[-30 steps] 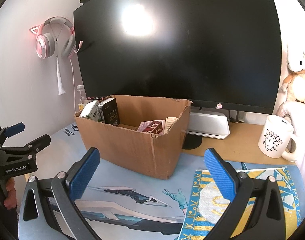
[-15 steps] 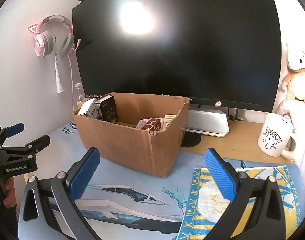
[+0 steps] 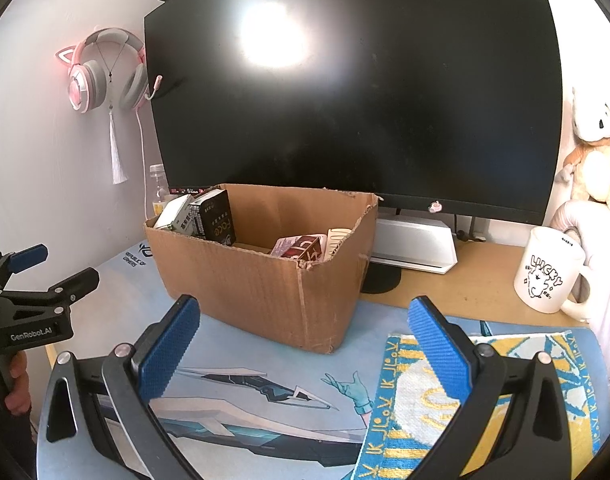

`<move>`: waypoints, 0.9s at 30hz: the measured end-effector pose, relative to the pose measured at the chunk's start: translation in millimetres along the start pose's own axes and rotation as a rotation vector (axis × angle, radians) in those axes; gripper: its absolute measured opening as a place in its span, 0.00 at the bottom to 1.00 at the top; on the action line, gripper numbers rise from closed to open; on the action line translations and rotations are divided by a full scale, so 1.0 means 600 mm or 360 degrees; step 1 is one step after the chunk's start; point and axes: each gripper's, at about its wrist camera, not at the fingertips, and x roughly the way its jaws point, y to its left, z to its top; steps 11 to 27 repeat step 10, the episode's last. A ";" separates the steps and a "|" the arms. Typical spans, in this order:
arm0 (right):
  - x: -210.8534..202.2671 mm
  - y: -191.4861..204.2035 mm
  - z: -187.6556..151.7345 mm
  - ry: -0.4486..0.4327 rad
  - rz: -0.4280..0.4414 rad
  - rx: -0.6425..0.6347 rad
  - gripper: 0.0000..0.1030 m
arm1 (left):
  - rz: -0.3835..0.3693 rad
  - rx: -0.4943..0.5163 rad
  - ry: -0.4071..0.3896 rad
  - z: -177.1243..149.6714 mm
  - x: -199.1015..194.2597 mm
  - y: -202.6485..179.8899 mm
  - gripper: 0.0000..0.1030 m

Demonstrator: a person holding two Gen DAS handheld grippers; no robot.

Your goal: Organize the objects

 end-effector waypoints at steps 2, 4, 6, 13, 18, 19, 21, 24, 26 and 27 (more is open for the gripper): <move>0.000 -0.002 0.000 -0.0007 0.0001 0.0005 1.00 | -0.0003 0.0005 0.0002 0.000 0.000 -0.001 1.00; 0.002 -0.005 0.000 -0.0005 0.0006 0.0011 1.00 | 0.0000 0.0010 0.0001 -0.001 0.000 -0.002 1.00; 0.003 -0.007 -0.001 -0.0003 0.0004 0.0014 1.00 | -0.0002 0.0008 0.0001 -0.001 0.000 -0.002 1.00; 0.003 -0.008 -0.001 -0.0002 0.0006 0.0012 1.00 | -0.0003 0.0009 0.0002 -0.001 0.000 -0.002 1.00; 0.003 -0.008 -0.001 -0.0002 0.0006 0.0012 1.00 | -0.0003 0.0009 0.0002 -0.001 0.000 -0.002 1.00; 0.003 -0.008 -0.001 -0.0002 0.0006 0.0012 1.00 | -0.0003 0.0009 0.0002 -0.001 0.000 -0.002 1.00; 0.003 -0.008 -0.001 -0.0002 0.0006 0.0012 1.00 | -0.0003 0.0009 0.0002 -0.001 0.000 -0.002 1.00; 0.003 -0.008 -0.001 -0.0002 0.0006 0.0012 1.00 | -0.0003 0.0009 0.0002 -0.001 0.000 -0.002 1.00; 0.003 -0.008 -0.001 -0.0002 0.0006 0.0012 1.00 | -0.0003 0.0009 0.0002 -0.001 0.000 -0.002 1.00; 0.003 -0.008 -0.001 -0.0002 0.0006 0.0012 1.00 | -0.0003 0.0009 0.0002 -0.001 0.000 -0.002 1.00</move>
